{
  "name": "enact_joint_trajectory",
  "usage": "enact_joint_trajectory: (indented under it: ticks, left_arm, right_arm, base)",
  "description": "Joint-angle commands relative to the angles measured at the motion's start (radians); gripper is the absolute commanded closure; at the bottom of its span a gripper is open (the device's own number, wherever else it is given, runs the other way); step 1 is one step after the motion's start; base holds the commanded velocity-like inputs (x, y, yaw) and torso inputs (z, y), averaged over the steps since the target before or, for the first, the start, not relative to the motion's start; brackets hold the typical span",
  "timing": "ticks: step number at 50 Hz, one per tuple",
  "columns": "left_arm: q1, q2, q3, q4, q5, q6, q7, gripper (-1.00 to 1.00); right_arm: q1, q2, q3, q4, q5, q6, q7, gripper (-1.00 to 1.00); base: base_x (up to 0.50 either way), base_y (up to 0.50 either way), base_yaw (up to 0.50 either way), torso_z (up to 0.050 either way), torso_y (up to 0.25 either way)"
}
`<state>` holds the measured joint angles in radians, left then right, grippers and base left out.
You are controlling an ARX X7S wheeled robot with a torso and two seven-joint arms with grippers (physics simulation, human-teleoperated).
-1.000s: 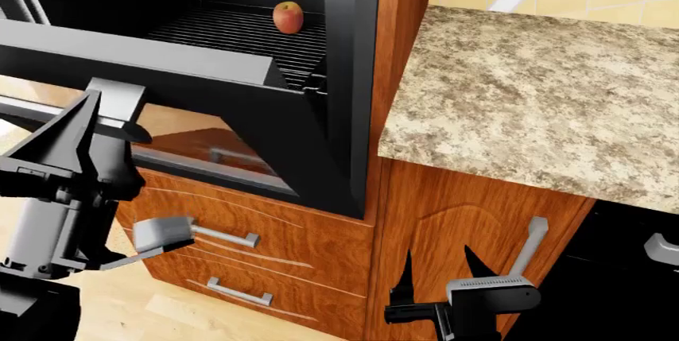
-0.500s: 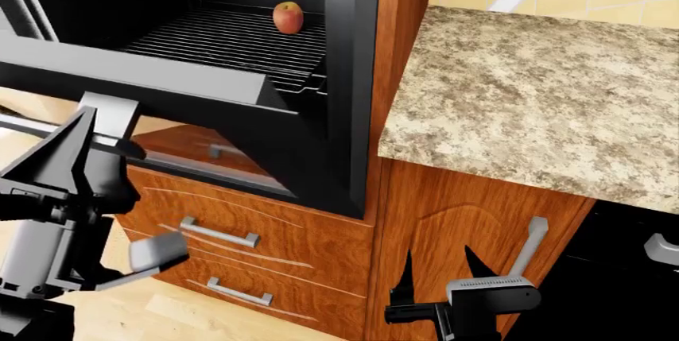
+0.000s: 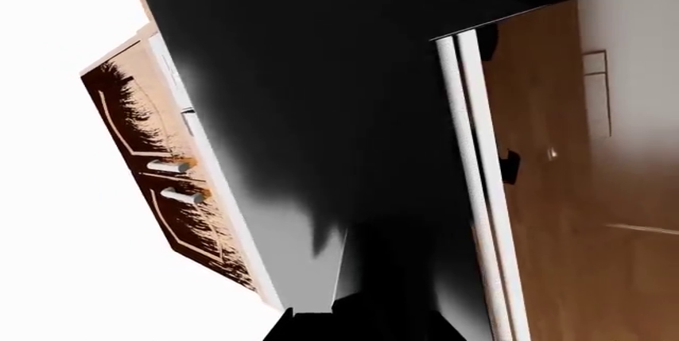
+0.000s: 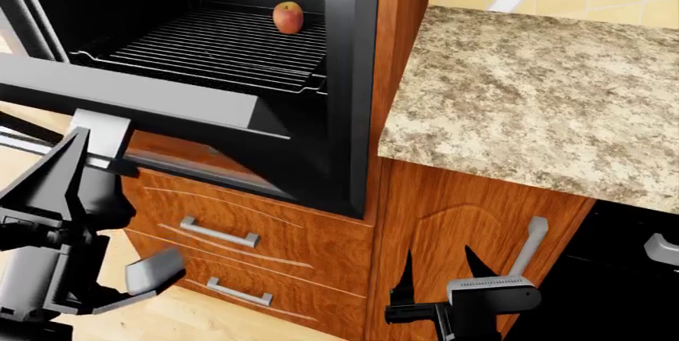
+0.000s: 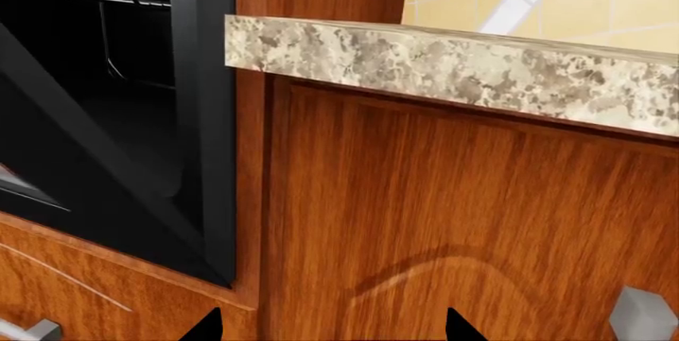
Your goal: Open the oven door
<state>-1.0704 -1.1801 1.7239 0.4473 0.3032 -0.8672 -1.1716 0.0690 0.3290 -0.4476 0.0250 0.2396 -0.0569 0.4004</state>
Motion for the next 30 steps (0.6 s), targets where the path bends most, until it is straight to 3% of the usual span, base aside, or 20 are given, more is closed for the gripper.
enact_joint_trajectory:
  ticks: [1,30]
  left_arm:
    - [0.045,0.033,-0.005,0.057,0.163,-0.045,-0.089,1.0]
    - [0.149,0.04,-0.007,0.04,0.172,-0.081,-0.193,1.0]
  right_arm:
    - [0.002,0.0,-0.003,0.001,0.003,0.0,0.002,-1.0]
    - [0.001,0.003,-0.009,0.005,0.007,-0.009,0.005,-1.0]
  base:
    - [0.0,-0.01,-0.01,0.0,0.0]
    - [0.0,-0.01,-0.01,0.0,0.001]
